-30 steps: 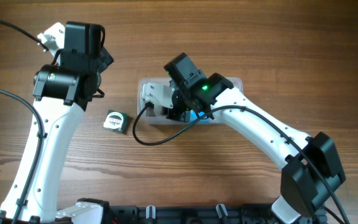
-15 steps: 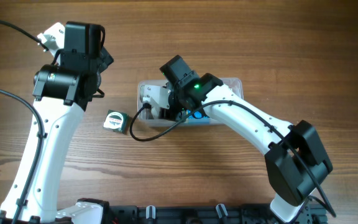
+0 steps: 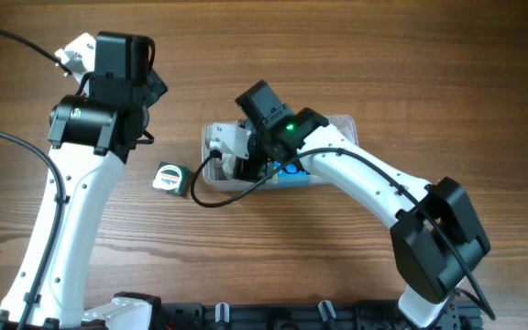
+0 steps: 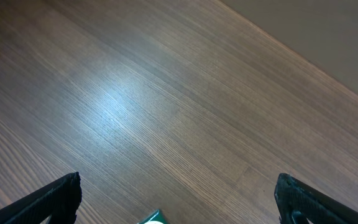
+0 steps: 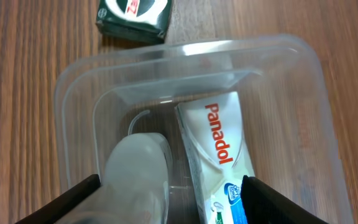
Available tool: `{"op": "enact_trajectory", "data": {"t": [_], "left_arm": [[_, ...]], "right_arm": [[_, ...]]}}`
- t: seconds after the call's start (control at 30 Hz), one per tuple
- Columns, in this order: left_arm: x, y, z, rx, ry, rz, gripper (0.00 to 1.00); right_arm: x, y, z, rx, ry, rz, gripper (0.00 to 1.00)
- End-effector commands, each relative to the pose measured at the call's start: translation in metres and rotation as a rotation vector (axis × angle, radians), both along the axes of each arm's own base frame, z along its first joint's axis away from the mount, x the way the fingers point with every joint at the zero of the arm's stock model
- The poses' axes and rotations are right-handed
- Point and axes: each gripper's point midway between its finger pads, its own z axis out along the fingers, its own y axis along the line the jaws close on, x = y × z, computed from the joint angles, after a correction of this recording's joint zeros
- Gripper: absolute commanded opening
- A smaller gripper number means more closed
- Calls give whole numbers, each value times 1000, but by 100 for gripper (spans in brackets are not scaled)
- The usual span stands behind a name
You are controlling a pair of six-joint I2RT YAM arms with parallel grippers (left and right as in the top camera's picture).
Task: Pack container
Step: 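Lower the bottle into the container beside the Panadol box, release, then withdraw the right gripper to the upper right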
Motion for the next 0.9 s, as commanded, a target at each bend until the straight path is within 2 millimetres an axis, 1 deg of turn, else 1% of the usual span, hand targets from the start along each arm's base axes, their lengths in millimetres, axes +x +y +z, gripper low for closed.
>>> {"op": "enact_trajectory", "data": {"t": [0.0,0.07,0.17,0.37,0.43,0.47,0.5,0.53,0.57,0.6,0.63,0.67,0.7,0.73,0.77,0.8,0.83,0.87], "left_arm": [[0,3,5,10,-15,14,100],[0,3,5,10,-15,14,100],[0,3,5,10,-15,14,100],[0,3,5,10,-15,14,100],[0,3,5,10,-15,14,100],[0,3,5,10,-15,14,100],[0,3,5,10,-15,14,100],[0,3,5,10,-15,14,100],[0,3,5,10,-15,14,100],[0,3,5,10,-15,14,100],[0,3,5,10,-15,14,100],[0,3,5,10,-15,14,100],[0,3,5,10,-15,14,100],[0,3,5,10,-15,14,100],[0,3,5,10,-15,14,100],[0,3,5,10,-15,14,100],[0,3,5,10,-15,14,100],[0,3,5,10,-15,14,100]], "right_arm": [[11,15,43,96,-30,-58,72],[12,17,56,124,-41,-66,72],[12,17,70,148,-61,-72,72],[11,16,111,236,-93,-130,73],[11,15,127,279,-97,-168,77],[19,9,145,326,-103,-260,78],[27,1,154,343,-114,-338,78],[36,-10,161,351,-130,-420,78],[46,-25,169,356,-152,-509,78],[58,-45,179,367,-171,-620,78],[65,-61,185,377,-181,-697,78],[77,-93,197,397,-197,-820,79],[81,-107,202,406,-202,-871,79],[90,-145,211,419,-212,-985,80],[94,-177,214,409,-219,-1061,81],[94,-205,213,389,-218,-1127,82],[94,-231,211,374,-207,-1199,86],[92,-253,208,353,-200,-1254,92]]}}
